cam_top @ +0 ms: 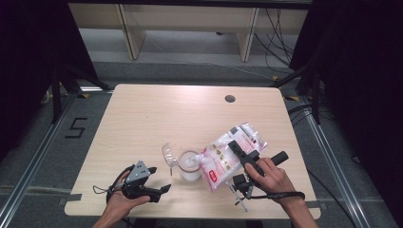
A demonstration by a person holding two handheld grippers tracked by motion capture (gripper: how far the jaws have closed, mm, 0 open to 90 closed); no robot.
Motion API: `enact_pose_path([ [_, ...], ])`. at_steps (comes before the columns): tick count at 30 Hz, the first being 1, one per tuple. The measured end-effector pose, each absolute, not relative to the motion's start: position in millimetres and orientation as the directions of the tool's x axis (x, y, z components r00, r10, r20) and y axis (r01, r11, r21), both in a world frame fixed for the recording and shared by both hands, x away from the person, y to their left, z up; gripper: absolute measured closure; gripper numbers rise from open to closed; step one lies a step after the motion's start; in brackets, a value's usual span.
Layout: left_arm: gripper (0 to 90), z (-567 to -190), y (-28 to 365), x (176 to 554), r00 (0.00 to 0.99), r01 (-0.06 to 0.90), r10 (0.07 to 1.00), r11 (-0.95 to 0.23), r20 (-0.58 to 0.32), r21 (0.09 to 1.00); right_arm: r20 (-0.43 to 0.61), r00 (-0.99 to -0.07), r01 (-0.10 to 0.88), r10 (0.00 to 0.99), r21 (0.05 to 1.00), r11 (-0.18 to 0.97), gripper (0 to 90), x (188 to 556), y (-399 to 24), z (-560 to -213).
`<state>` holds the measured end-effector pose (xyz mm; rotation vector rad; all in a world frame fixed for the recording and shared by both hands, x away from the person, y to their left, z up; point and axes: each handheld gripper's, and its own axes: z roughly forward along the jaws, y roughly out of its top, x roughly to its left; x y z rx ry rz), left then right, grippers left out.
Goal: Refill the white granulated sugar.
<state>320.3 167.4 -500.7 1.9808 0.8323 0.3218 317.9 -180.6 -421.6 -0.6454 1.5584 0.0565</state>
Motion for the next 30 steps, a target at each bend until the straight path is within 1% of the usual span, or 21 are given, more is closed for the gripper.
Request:
enact_pose_path([
  [21, 15.9, -499.7, 168.7, 320.6, 0.744, 0.421, 0.662, -0.353, -0.095, 0.836, -0.933, 0.053, -0.435, -0.355, -0.341, 0.833, 76.3, 318.6, -181.2, -422.5],
  [22, 15.9, -499.7, 168.6, 320.5, 0.743, 0.422, 0.662, -0.352, -0.096, 0.836, -0.941, 0.037, -0.431, -0.337, -0.32, 0.844, 76.4, 319.0, -182.2, -424.5],
  [23, 15.9, -499.7, 168.5, 320.5, 0.743, 0.422, 0.662, -0.352, -0.096, 0.836, -0.941, 0.037, -0.433, -0.336, -0.318, 0.843, 76.4, 319.1, -182.3, -424.6],
  [25, 15.9, -499.7, 168.4, 320.5, 0.743, 0.422, 0.663, -0.352, -0.096, 0.836, -0.941, 0.037, -0.431, -0.336, -0.319, 0.844, 76.4, 318.8, -182.2, -424.4],
  [26, 15.9, -499.7, 168.5, 320.5, 0.743, 0.421, 0.662, -0.352, -0.096, 0.836, -0.934, 0.054, -0.435, -0.352, -0.34, 0.834, 76.4, 318.5, -181.3, -422.5],
  [30, 15.9, -499.6, 168.7, 320.6, 0.743, 0.421, 0.662, -0.352, -0.095, 0.836, -0.935, 0.054, -0.436, -0.351, -0.338, 0.834, 76.4, 318.5, -181.2, -422.4],
])
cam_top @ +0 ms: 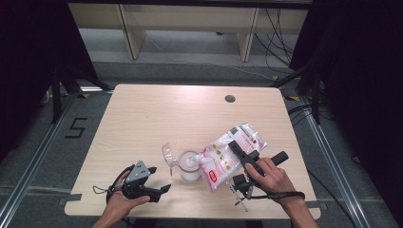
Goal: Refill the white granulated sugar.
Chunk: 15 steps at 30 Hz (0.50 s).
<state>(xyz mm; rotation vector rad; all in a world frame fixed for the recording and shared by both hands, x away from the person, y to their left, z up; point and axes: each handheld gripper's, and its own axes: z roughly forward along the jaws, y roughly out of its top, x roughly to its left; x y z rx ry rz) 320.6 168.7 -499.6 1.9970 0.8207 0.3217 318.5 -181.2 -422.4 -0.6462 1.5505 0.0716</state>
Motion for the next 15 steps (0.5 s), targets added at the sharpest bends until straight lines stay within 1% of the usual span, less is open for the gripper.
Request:
enact_pose_path([
  [10, 15.9, -499.9, 168.2, 320.5, 0.74, 0.422, 0.665, -0.344, -0.1, 0.838, -0.932, 0.054, -0.446, -0.358, -0.343, 0.827, 76.8, 319.6, -181.5, -422.1],
  [11, 15.9, -499.8, 168.4, 320.5, 0.741, 0.422, 0.664, -0.347, -0.099, 0.838, -0.942, 0.022, -0.434, -0.335, -0.31, 0.846, 77.0, 319.4, -183.0, -424.5],
  [12, 15.9, -499.9, 168.2, 320.5, 0.741, 0.422, 0.664, -0.345, -0.1, 0.838, -0.93, 0.03, -0.442, -0.367, -0.342, 0.829, 77.2, 320.2, -181.6, -422.0],
  [13, 15.9, -499.8, 168.6, 320.6, 0.742, 0.422, 0.663, -0.349, -0.097, 0.837, -0.931, 0.04, -0.449, -0.364, -0.342, 0.825, 77.3, 320.9, -182.0, -422.5],
  [15, 15.9, -500.5, 168.0, 320.6, 0.741, 0.421, 0.663, -0.339, -0.103, 0.841, -0.933, 0.03, -0.447, -0.358, -0.333, 0.83, 77.7, 321.3, -182.6, -423.4],
])
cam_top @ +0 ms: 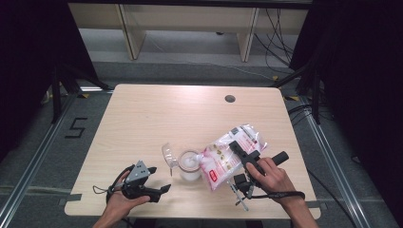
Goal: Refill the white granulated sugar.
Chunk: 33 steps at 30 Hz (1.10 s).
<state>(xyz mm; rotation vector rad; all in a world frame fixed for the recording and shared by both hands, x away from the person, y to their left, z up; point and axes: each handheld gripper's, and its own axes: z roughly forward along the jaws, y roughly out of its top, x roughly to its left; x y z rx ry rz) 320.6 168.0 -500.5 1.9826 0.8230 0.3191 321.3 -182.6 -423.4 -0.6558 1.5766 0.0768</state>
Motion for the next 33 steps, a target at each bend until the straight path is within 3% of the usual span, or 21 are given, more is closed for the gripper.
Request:
enact_pose_path([
  [5, 15.9, -500.2, 169.4, 320.8, 0.738, 0.428, 0.668, -0.357, -0.093, 0.83, -0.936, 0.003, -0.453, -0.353, -0.316, 0.834, 79.1, 322.3, -183.3, -422.5],
  [7, 15.9, -500.3, 169.4, 320.8, 0.738, 0.428, 0.668, -0.356, -0.094, 0.831, -0.956, -0.052, -0.435, -0.289, -0.239, 0.868, 79.4, 322.1, -186.2, -427.2],
  [9, 15.9, -500.2, 169.8, 321.7, 0.744, 0.418, 0.663, -0.365, -0.082, 0.832, -0.947, -0.034, -0.464, -0.319, -0.267, 0.844, 79.7, 324.9, -187.0, -424.7],
  [10, 15.9, -500.3, 169.8, 321.6, 0.744, 0.418, 0.663, -0.364, -0.083, 0.832, -0.959, -0.071, -0.462, -0.274, -0.211, 0.861, 79.9, 325.5, -189.1, -427.7],
  [11, 15.9, -499.9, 169.8, 321.2, 0.743, 0.419, 0.664, -0.365, -0.084, 0.831, -0.955, -0.062, -0.47, -0.29, -0.229, 0.853, 80.0, 326.1, -188.9, -425.9],
  [16, 15.9, -500.2, 169.5, 320.8, 0.738, 0.429, 0.668, -0.356, -0.095, 0.83, -0.967, -0.115, -0.489, -0.226, -0.143, 0.86, 80.5, 329.0, -192.8, -428.2],
  [19, 15.9, -500.0, 169.8, 320.8, 0.738, 0.429, 0.668, -0.356, -0.095, 0.83, -0.975, -0.169, -0.48, -0.146, -0.048, 0.876, 80.6, 329.8, -195.8, -432.6],
  [20, 15.9, -500.2, 169.2, 320.5, 0.736, 0.432, 0.669, -0.346, -0.104, 0.832, -0.973, -0.163, -0.484, -0.161, -0.063, 0.873, 80.8, 330.2, -196.2, -431.2],
  [26, 15.9, -500.1, 168.7, 320.1, 0.737, 0.432, 0.667, -0.339, -0.11, 0.835, -0.97, -0.232, -0.478, -0.07, 0.051, 0.877, 81.6, 332.1, -200.2, -436.4],
  [28, 15.9, -500.0, 168.9, 320.2, 0.737, 0.432, 0.667, -0.34, -0.11, 0.835, -0.973, -0.209, -0.505, -0.093, 0.026, 0.863, 82.0, 333.8, -200.3, -434.2],
  [29, 15.9, -499.8, 169.0, 320.1, 0.735, 0.432, 0.669, -0.341, -0.107, 0.835, -0.967, -0.254, -0.48, -0.034, 0.095, 0.872, 82.2, 333.4, -201.9, -439.1],
  [33, 15.9, -499.6, 169.0, 319.8, 0.736, 0.429, 0.669, -0.344, -0.103, 0.835, -0.963, -0.266, -0.51, -0.034, 0.11, 0.853, 82.6, 336.5, -202.3, -438.2],
])
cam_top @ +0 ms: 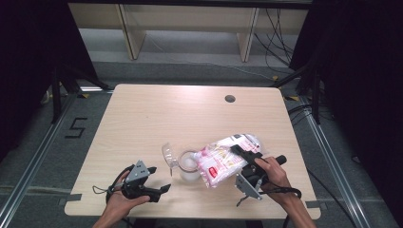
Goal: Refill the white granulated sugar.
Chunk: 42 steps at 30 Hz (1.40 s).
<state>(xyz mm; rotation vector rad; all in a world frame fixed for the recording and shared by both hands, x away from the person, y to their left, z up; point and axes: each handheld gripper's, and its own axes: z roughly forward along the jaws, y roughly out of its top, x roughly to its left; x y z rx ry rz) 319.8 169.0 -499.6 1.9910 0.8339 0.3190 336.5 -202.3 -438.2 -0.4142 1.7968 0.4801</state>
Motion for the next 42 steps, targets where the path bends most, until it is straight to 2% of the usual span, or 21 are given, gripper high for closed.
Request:
enact_pose_path([
  [1, 15.9, -499.6, 169.1, 319.9, 0.738, 0.427, 0.667, -0.346, -0.101, 0.835, -0.952, -0.305, -0.482, 0.008, 0.162, 0.861, 82.9, 335.2, -203.6, -441.4],
  [3, 15.9, -499.4, 169.9, 320.9, 0.747, 0.418, 0.659, -0.355, -0.093, 0.836, -0.956, -0.294, -0.523, 0.004, 0.165, 0.836, 83.5, 337.9, -203.5, -438.7],
  [4, 15.9, -499.5, 169.8, 320.7, 0.744, 0.421, 0.661, -0.352, -0.096, 0.836, -0.934, -0.349, -0.476, 0.074, 0.244, 0.845, 83.5, 335.5, -205.5, -443.2],
  [7, 15.9, -499.5, 169.0, 319.8, 0.737, 0.429, 0.668, -0.344, -0.103, 0.835, -0.93, -0.359, -0.49, 0.077, 0.258, 0.833, 83.9, 338.8, -207.9, -441.7],
  [8, 15.9, -499.5, 169.1, 320.0, 0.739, 0.425, 0.666, -0.347, -0.099, 0.836, -0.919, -0.38, -0.477, 0.107, 0.294, 0.829, 84.0, 339.4, -209.3, -443.9],
  [9, 15.9, -499.3, 169.5, 320.5, 0.744, 0.418, 0.662, -0.355, -0.091, 0.836, -0.931, -0.358, -0.499, 0.069, 0.253, 0.829, 84.0, 341.1, -209.4, -440.7],
  [12, 15.9, -499.3, 169.6, 320.5, 0.743, 0.419, 0.663, -0.354, -0.092, 0.836, -0.894, -0.42, -0.463, 0.158, 0.361, 0.81, 84.2, 342.9, -212.7, -445.3],
  [15, 15.9, -499.4, 169.5, 320.4, 0.743, 0.42, 0.663, -0.353, -0.094, 0.836, -0.868, -0.451, -0.436, 0.207, 0.417, 0.798, 84.3, 342.8, -215.7, -444.9],
  [18, 15.9, -499.3, 169.5, 320.3, 0.743, 0.421, 0.663, -0.353, -0.094, 0.836, -0.871, -0.442, -0.458, 0.212, 0.423, 0.782, 84.4, 345.8, -218.0, -442.7],
  [19, 15.9, -499.3, 169.5, 320.4, 0.742, 0.42, 0.663, -0.353, -0.093, 0.836, -0.843, -0.479, -0.425, 0.243, 0.466, 0.776, 84.5, 344.9, -218.7, -444.7],
  [21, 15.9, -499.3, 169.5, 320.4, 0.743, 0.42, 0.663, -0.353, -0.093, 0.836, -0.863, -0.453, -0.464, 0.222, 0.441, 0.768, 84.6, 348.6, -219.9, -441.8],
  [24, 15.9, -499.3, 169.8, 320.6, 0.746, 0.419, 0.659, -0.354, -0.095, 0.836, -0.836, -0.484, -0.441, 0.258, 0.488, 0.753, 84.8, 350.8, -221.9, -443.1],
  [27, 15.9, -499.2, 170.0, 320.6, 0.746, 0.419, 0.66, -0.354, -0.094, 0.836, -0.767, -0.542, -0.374, 0.345, 0.587, 0.718, 85.1, 348.9, -223.4, -446.3],
  [28, 15.9, -499.2, 170.0, 320.6, 0.745, 0.42, 0.66, -0.354, -0.095, 0.836, -0.77, -0.544, -0.391, 0.334, 0.585, 0.711, 85.1, 350.7, -224.0, -445.4],
  [30, 15.9, -499.1, 169.7, 320.2, 0.743, 0.42, 0.663, -0.354, -0.092, 0.836, -0.737, -0.551, -0.359, 0.39, 0.632, 0.687, 85.2, 350.3, -225.0, -447.5],
  [32, 15.9, -499.2, 169.8, 320.5, 0.745, 0.421, 0.661, -0.353, -0.096, 0.836, -0.727, -0.564, -0.367, 0.392, 0.646, 0.669, 85.3, 353.7, -227.0, -447.3],
  [35, 15.9, -499.2, 170.0, 320.7, 0.746, 0.419, 0.66, -0.354, -0.094, 0.836, -0.657, -0.603, -0.311, 0.453, 0.716, 0.625, 85.5, 356.3, -230.8, -451.5],
  [37, 15.9, -499.2, 170.0, 320.7, 0.746, 0.419, 0.66, -0.354, -0.094, 0.836, -0.651, -0.604, -0.315, 0.46, 0.725, 0.613, 85.7, 359.9, -232.4, -452.3],
  [42, 15.9, -499.3, 169.5, 319.9, 0.737, 0.425, 0.668, -0.342, -0.102, 0.838, -0.548, -0.659, -0.244, 0.515, 0.804, 0.543, 86.2, 361.7, -234.3, -457.1],
])
